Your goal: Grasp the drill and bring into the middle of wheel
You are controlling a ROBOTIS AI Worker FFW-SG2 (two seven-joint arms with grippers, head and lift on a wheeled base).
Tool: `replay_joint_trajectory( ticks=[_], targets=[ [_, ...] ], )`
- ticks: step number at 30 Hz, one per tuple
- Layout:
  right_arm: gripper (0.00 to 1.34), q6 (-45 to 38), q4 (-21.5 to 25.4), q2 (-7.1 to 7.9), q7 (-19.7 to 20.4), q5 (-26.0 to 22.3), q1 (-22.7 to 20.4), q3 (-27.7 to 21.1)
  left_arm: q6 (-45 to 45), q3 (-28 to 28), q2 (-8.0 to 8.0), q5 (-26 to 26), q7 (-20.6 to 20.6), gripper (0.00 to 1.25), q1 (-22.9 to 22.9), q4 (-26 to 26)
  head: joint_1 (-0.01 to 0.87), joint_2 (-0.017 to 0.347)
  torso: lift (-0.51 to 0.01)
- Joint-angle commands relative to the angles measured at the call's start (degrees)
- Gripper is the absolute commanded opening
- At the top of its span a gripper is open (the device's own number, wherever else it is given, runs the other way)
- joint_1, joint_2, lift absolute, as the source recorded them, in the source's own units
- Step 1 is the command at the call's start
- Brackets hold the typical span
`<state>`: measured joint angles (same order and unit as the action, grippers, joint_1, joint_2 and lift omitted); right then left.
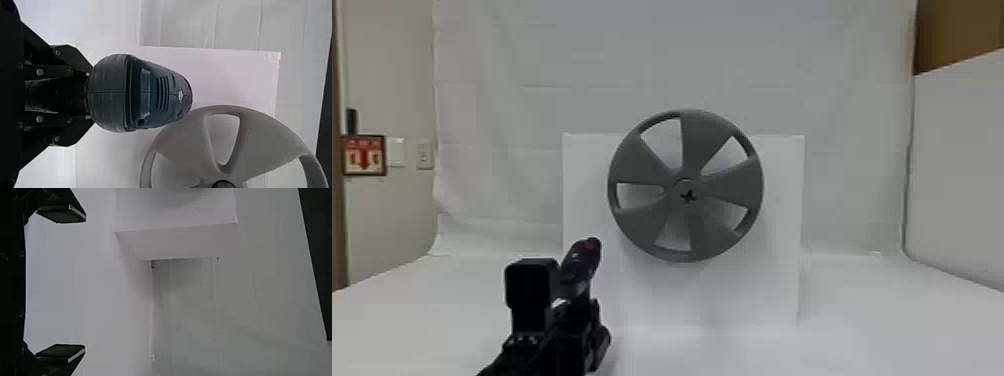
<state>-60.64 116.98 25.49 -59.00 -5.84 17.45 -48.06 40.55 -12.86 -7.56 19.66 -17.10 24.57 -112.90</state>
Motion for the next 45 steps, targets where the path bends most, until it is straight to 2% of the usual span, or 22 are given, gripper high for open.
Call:
replay_joint_trajectory(
  ticks=[1,36,38,42,45],
  targets=[
    [1.20,0.00,-0.09,-0.17,0.02,0.13,-0.04,0.07,-1.18,0.03,-0.08,-0.06,-0.13,0.06,-0.31,1.19,0.054,0.031,-0.403],
    [1.20,0.00,-0.18,-0.70,0.02,0.92,0.22,0.78,-5.40,-0.94,-0.26,-3.57,-0.13,0.08,-0.57,5.15,0.054,0.031,-0.403],
    [1.20,0.00,-0.18,-0.79,0.02,1.00,0.22,0.78,-5.40,-0.94,-0.26,-3.66,-0.13,0.14,-0.57,5.24,0.054,0.031,-0.403],
    [1.20,0.00,-0.18,-0.88,0.02,1.00,0.22,0.86,-7.15,-0.94,-0.26,-3.05,-0.57,0.40,-0.93,5.50,0.054,0.031,-0.403],
    [1.20,0.00,-0.18,-0.88,-0.06,1.00,0.13,0.86,-8.47,-1.03,-0.26,-2.87,-1.10,0.53,-1.10,5.85,0.054,0.031,-0.403]
  ],
)
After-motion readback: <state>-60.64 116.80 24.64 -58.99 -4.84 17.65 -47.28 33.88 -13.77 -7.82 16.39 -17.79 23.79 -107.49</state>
